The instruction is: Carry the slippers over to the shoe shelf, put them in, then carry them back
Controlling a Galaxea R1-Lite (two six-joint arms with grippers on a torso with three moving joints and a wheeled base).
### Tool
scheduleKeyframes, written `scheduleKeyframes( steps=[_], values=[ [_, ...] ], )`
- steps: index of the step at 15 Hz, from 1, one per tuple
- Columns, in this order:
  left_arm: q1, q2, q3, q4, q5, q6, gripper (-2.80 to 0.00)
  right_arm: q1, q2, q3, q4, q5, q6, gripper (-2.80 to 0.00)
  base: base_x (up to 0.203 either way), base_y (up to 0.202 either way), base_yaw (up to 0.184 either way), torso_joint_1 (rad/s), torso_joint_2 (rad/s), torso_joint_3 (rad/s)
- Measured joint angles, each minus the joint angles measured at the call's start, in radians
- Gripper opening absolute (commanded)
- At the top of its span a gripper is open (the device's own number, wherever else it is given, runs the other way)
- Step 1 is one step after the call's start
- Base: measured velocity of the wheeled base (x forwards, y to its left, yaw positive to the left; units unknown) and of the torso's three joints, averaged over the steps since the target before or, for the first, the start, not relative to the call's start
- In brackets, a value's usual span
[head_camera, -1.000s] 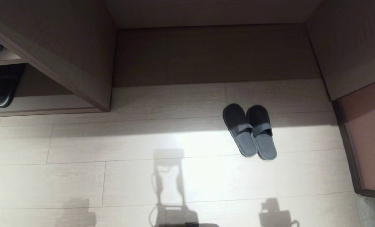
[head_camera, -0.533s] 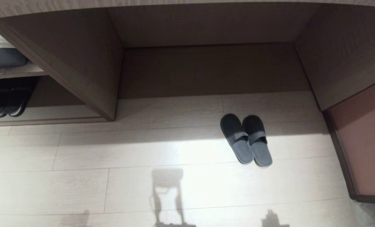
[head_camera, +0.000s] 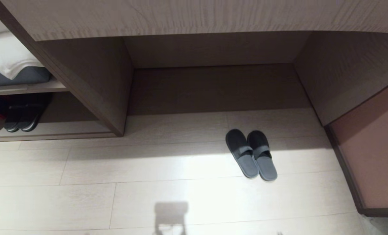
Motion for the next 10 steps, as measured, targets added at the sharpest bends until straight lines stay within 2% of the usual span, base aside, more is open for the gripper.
scheduleKeyframes(
  steps=[10],
  values=[
    [0.000, 0.000, 0.000, 0.000, 0.000, 0.000, -2.80, 0.000, 0.001, 0.000, 0.000, 0.000, 0.000, -2.80, 0.000, 0.000, 0.000, 0.002, 0.00, 0.203]
  ],
)
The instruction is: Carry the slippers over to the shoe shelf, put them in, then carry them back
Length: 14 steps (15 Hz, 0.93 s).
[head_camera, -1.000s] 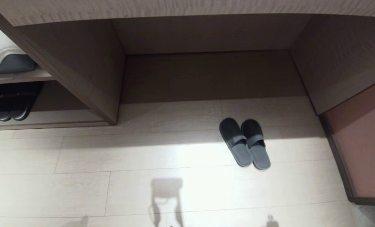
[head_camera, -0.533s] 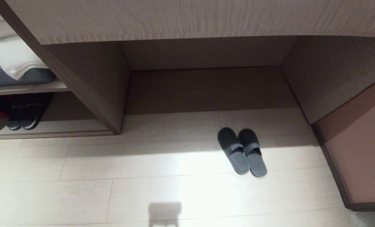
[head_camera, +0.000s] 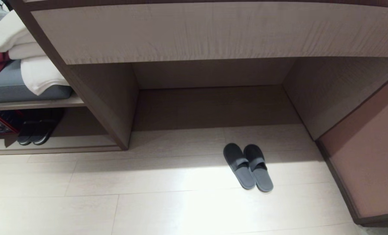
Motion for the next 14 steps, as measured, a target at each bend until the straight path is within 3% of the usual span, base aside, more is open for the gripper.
scheduleKeyframes(
  steps=[14],
  values=[
    [0.000, 0.000, 0.000, 0.000, 0.000, 0.000, -2.80, 0.000, 0.000, 0.000, 0.000, 0.000, 0.000, -2.80, 0.000, 0.000, 0.000, 0.002, 0.00, 0.203]
  ],
)
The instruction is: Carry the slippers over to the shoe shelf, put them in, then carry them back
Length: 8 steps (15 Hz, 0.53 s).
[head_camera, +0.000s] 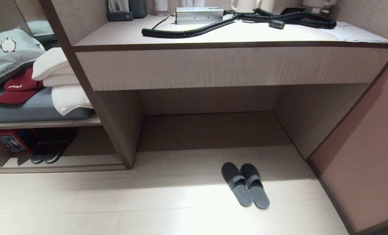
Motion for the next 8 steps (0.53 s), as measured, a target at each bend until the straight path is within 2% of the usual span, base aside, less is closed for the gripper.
scheduleKeyframes(
  steps=[8],
  values=[
    [0.000, 0.000, 0.000, 0.000, 0.000, 0.000, -2.80, 0.000, 0.000, 0.000, 0.000, -0.001, 0.000, -2.80, 0.000, 0.000, 0.000, 0.002, 0.00, 0.203]
  ],
)
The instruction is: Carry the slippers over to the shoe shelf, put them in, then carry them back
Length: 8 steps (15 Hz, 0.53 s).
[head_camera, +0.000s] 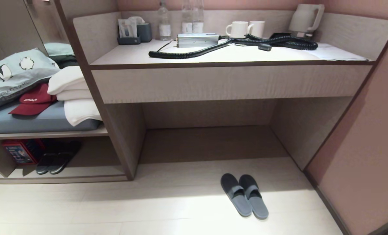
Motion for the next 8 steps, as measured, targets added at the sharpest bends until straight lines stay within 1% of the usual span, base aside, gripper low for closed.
scheduleKeyframes(
  steps=[8],
  values=[
    [0.000, 0.000, 0.000, 0.000, 0.000, 0.000, -2.80, 0.000, 0.000, 0.000, 0.000, 0.000, 0.000, -2.80, 0.000, 0.000, 0.000, 0.003, 0.00, 0.205]
  ],
)
